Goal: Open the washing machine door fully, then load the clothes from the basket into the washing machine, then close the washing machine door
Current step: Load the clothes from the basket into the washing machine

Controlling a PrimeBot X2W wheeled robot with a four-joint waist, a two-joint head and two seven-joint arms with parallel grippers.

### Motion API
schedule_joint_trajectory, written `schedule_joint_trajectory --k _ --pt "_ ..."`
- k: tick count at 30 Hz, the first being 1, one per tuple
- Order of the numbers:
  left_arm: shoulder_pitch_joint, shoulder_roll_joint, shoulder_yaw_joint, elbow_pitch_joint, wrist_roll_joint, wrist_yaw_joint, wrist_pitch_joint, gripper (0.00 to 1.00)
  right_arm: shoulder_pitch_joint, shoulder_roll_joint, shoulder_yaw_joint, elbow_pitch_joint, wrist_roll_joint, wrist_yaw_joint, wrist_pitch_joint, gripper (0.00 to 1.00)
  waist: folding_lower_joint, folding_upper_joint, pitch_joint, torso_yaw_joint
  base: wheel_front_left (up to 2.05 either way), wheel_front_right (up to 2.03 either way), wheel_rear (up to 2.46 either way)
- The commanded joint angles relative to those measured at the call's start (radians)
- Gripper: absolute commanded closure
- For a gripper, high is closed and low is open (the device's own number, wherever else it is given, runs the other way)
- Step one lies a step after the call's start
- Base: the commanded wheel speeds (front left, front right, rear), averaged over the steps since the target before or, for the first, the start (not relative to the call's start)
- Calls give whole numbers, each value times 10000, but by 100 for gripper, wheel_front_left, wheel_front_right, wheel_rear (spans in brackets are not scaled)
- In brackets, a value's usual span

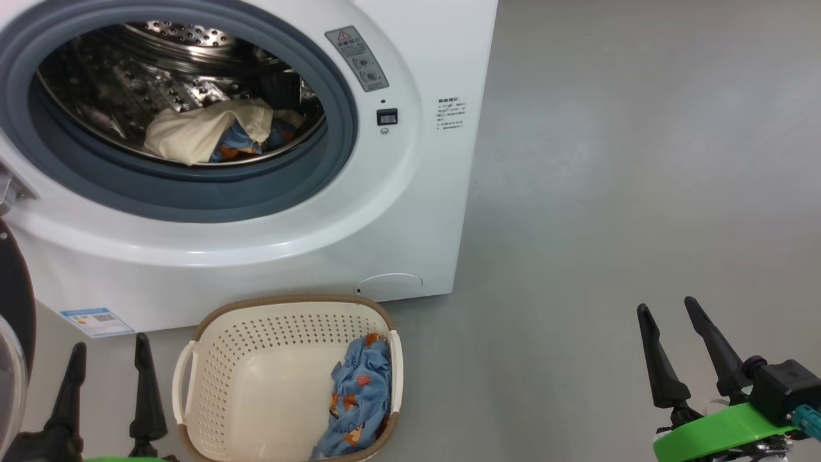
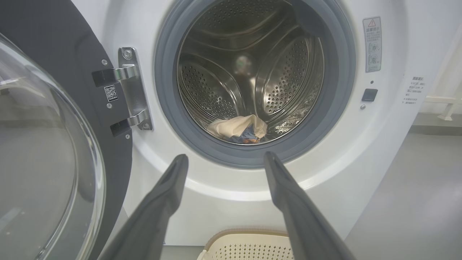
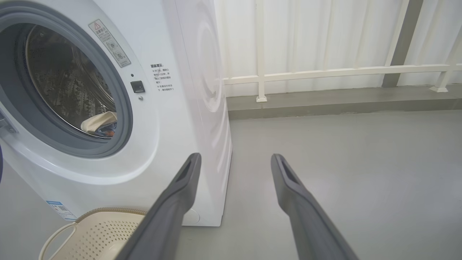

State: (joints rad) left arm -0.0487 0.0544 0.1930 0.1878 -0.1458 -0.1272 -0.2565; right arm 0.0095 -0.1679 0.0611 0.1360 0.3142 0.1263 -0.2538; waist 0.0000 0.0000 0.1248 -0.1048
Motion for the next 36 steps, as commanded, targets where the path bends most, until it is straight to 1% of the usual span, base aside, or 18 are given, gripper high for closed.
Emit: schedule_joint_trajectory --k 1,18,27,36 --pt "32 107 350 -394 55 -33 -53 0 -48 -168 143 -234 -5 44 -80 0 0 0 1 -8 0 0 0" --pt "88 4 405 -524 51 -34 -53 0 -160 -98 148 -329 -21 44 -80 0 0 0 286 -25 0 0 0" --pt "-329 6 301 -9 -103 -34 -53 0 -675 7 261 -435 -31 44 -80 0 0 0 1050 -168 0 0 0" --pt "-1299 259 44 1254 -488 -34 -53 0 -1592 164 375 -562 -54 44 -80 0 0 0 2215 -456 0 0 0"
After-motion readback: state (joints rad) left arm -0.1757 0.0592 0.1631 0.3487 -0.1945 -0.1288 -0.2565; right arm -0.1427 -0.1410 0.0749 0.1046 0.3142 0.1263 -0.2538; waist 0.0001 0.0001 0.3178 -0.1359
